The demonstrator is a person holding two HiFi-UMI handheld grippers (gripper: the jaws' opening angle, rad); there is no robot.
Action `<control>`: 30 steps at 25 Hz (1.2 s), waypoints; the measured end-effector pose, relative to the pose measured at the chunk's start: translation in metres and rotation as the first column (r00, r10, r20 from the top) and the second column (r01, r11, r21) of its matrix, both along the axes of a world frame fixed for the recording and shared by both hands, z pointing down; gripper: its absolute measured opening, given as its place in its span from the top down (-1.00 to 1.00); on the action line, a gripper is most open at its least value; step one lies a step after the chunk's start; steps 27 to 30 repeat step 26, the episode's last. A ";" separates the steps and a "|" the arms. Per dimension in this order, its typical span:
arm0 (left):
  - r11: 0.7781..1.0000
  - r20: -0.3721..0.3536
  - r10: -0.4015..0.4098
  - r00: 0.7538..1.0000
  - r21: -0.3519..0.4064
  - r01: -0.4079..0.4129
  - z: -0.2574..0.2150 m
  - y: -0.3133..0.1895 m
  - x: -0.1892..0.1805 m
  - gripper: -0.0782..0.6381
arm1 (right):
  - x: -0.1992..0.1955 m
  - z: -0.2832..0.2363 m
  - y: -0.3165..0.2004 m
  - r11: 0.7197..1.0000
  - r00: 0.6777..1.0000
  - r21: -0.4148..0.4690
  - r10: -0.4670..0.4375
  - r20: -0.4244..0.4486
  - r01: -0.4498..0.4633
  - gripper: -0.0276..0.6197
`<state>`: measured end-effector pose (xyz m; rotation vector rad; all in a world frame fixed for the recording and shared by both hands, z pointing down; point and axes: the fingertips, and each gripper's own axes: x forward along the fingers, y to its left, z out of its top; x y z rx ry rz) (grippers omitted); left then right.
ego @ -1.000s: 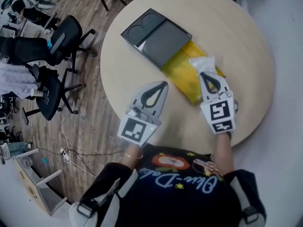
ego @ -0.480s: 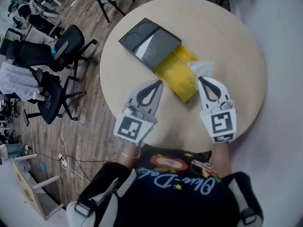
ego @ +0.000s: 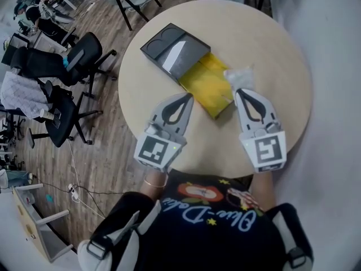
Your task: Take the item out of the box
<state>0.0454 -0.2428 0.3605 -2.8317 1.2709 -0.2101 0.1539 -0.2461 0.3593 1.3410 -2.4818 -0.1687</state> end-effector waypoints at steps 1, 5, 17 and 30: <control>1.000 0.001 -0.001 1.000 0.001 0.001 -0.001 0.001 0.001 0.82 | 0.001 -0.002 0.002 1.000 1.000 0.005 -0.002 0.000 0.002 0.92; 1.000 -0.003 -0.002 1.000 0.007 0.002 -0.005 0.003 0.003 0.82 | 0.002 -0.007 0.004 1.000 1.000 0.020 -0.010 -0.004 0.011 0.92; 1.000 0.004 0.000 1.000 0.019 0.000 -0.010 0.001 0.005 0.82 | 0.001 -0.016 0.004 0.999 1.000 0.043 -0.019 0.009 0.018 0.92; 1.000 0.009 -0.004 1.000 0.020 0.004 -0.010 -0.001 0.004 0.82 | 0.000 -0.018 0.002 0.998 1.000 0.049 -0.030 0.008 0.030 0.92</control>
